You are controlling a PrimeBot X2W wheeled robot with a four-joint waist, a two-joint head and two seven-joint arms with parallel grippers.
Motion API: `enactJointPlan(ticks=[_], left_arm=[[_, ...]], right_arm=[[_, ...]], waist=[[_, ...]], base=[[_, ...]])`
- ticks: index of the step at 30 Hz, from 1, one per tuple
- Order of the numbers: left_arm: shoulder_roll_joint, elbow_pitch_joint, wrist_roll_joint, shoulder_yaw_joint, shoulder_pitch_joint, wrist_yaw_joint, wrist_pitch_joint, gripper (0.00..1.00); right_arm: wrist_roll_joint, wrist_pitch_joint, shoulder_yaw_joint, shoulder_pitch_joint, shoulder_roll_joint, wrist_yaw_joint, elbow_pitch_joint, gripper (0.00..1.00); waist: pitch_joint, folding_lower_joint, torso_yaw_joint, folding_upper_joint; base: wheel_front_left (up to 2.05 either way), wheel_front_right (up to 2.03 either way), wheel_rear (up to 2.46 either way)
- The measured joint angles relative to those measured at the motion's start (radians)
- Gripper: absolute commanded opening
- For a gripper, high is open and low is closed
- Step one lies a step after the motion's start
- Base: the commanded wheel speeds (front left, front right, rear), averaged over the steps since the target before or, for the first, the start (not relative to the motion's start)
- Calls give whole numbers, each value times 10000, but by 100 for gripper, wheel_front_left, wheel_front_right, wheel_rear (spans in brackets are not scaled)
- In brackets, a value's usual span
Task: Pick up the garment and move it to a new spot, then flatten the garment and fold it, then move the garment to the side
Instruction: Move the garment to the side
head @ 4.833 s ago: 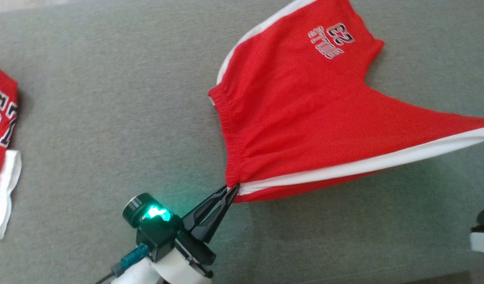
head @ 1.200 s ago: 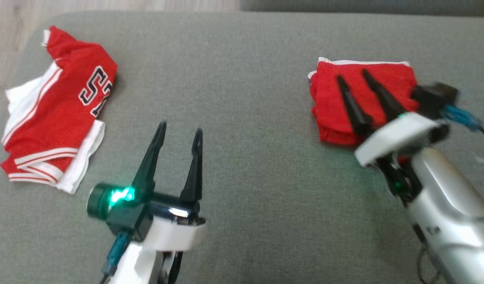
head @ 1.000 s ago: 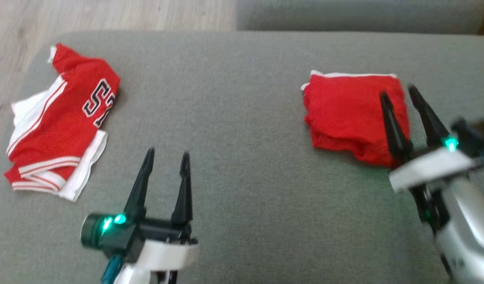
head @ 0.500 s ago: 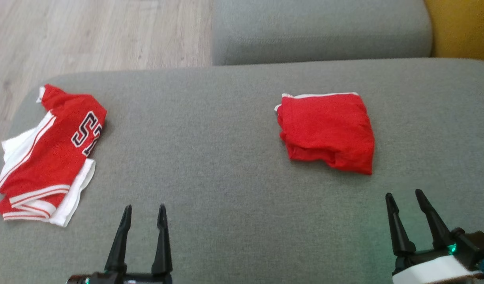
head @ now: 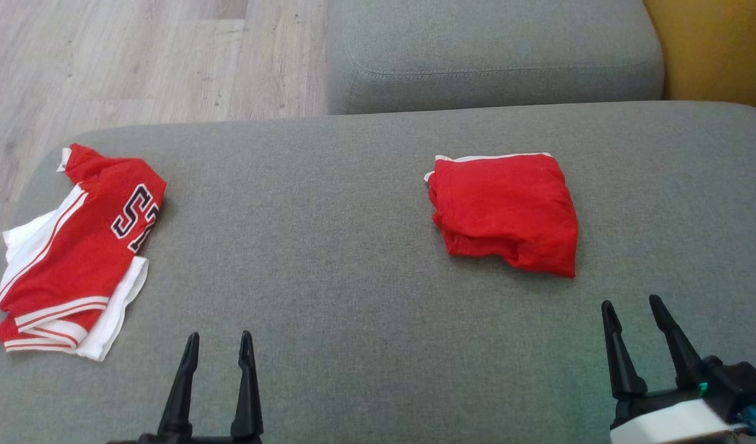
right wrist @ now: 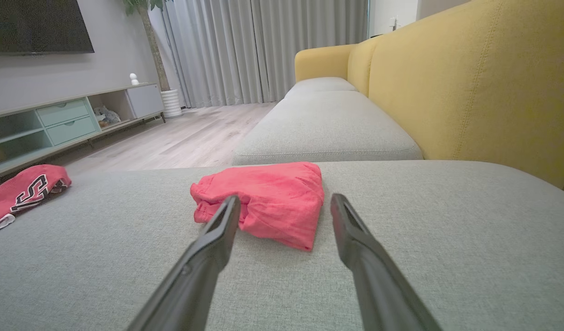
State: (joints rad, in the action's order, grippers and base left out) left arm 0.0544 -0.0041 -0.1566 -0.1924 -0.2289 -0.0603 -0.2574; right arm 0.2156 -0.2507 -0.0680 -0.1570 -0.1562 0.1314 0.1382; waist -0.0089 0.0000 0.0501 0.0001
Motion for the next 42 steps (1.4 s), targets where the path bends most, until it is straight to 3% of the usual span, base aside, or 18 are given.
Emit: enactJointPlan(ticks=[18, 25, 33, 42], left_arm=[[4, 255, 15, -2, -18, 88, 0, 100], [4, 242, -48, -25, 63, 27, 6, 100], [-4, 12, -370, -314, 1228, 79, 6, 100], [-19, -73, -180, -585, 2096, 0, 6, 100]], right_arm=[[-136, 0, 36, 0, 33, 0, 79, 100], [-324, 0, 209, 139, 86, 0, 614, 100], [-324, 182, 794, 2817, 75, 0, 2121, 100], [144, 2318, 796, 5665, -148, 0, 3864, 100]], waist=[[-16, 0, 40, 0], [434, 0, 102, 0], [1736, 3, 193, 0], [2875, 4, 355, -1]], base=[[0, 0, 0], [0, 0, 0], [0, 0, 0], [0, 0, 0]])
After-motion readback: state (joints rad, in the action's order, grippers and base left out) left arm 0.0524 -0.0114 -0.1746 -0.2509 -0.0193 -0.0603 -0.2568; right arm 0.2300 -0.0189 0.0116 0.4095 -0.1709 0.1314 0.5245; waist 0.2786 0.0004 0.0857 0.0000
